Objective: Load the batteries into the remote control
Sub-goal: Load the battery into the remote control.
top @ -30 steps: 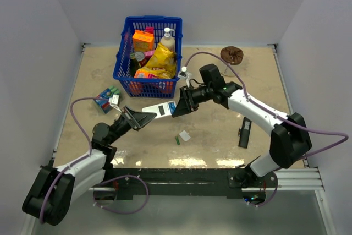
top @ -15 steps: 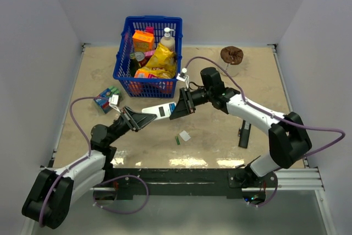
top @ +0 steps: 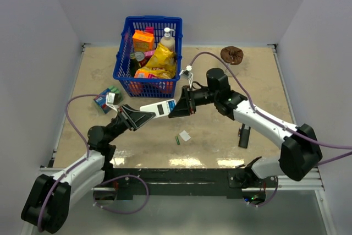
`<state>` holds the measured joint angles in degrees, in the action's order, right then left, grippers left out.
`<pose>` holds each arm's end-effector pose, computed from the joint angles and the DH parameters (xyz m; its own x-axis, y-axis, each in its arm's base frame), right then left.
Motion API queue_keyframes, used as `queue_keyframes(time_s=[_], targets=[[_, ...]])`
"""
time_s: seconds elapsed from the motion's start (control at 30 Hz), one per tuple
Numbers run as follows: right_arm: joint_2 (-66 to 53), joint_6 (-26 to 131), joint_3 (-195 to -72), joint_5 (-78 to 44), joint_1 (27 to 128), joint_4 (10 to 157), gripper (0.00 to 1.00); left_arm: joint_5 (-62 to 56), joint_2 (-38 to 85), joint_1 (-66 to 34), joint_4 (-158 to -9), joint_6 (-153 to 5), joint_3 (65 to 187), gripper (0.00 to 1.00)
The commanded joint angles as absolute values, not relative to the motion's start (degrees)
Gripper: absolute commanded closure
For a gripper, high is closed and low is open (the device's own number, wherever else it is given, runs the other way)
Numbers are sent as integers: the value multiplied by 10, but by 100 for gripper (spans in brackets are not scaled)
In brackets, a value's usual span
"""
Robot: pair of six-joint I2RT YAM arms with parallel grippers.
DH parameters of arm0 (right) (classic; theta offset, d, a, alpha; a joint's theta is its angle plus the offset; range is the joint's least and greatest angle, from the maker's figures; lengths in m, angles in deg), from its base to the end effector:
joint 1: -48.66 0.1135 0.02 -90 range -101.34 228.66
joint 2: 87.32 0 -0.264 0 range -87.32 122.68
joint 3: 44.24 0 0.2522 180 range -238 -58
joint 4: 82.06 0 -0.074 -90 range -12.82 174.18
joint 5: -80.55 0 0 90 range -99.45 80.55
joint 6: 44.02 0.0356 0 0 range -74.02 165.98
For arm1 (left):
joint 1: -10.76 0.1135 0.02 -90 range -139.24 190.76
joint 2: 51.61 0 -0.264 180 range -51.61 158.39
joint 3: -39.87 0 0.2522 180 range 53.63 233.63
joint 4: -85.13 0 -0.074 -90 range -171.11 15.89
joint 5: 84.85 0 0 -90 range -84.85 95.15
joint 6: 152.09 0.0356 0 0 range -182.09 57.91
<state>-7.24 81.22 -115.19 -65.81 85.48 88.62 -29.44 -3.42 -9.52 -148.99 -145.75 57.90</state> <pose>0.2323 0.2110 0.3039 -0.7633 -0.1721 -0.6227 -0.6413 0.0851 0.7625 0.1398 -0.0732 0.2255 -0.7252 -0.6043 -0.3300 0.4638 -0.0745 -0.8828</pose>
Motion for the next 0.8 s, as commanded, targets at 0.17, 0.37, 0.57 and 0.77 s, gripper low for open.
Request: queue_keyframes(time_s=[0.17,0.37,0.57,0.77], targets=[[-84,761,-1153,-469,872,964,75,-377,-41,-121,-1880,-1515,611,100],[-99,754,-1145,-466,872,940,58,-328,-20,-121,-1824,-1521,569,100],[-107,740,-1159,-468,872,904,45,-311,-11,-121,-1775,-1516,552,100],[-116,723,-1180,-470,871,852,35,-297,-31,-120,-1695,-1489,549,100]])
